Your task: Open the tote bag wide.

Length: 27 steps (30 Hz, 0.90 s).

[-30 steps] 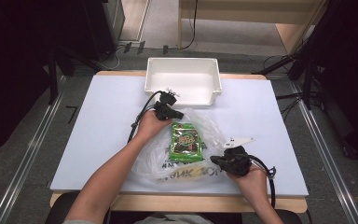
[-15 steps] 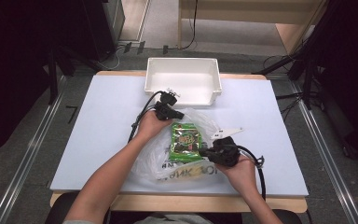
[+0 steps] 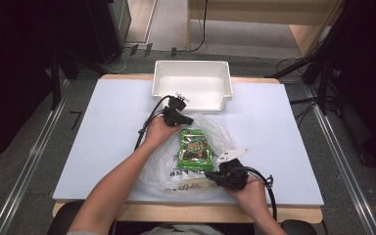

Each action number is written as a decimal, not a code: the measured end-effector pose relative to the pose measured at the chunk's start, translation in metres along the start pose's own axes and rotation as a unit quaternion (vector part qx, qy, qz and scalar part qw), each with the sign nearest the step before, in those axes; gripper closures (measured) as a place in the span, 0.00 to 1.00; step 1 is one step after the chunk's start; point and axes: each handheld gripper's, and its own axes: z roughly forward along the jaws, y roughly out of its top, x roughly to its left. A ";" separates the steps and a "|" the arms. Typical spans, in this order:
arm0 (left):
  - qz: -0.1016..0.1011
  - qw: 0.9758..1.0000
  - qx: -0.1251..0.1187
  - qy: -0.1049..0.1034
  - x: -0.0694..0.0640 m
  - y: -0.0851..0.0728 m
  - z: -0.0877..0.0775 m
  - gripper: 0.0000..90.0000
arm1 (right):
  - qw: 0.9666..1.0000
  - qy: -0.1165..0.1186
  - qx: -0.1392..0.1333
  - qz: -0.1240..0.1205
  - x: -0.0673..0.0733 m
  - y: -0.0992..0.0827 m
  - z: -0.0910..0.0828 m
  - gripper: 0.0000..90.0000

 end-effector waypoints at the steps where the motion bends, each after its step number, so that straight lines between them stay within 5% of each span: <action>1: -0.001 1.000 -0.001 0.000 0.000 0.000 0.000 1.00 | 1.000 0.002 0.004 0.000 0.001 -0.001 0.001 1.00; 12: -0.005 1.000 -0.003 -0.001 0.001 0.000 0.000 1.00 | 1.000 0.020 0.019 -0.007 0.010 -0.009 0.002 1.00; 18: -0.003 1.000 -0.001 0.001 0.000 0.000 0.000 1.00 | 1.000 -0.009 -0.021 0.003 -0.003 0.016 -0.017 1.00; 27: -0.002 1.000 0.002 0.000 -0.001 0.000 -0.001 1.00 | 0.998 -0.033 -0.046 -0.001 -0.017 0.053 -0.024 1.00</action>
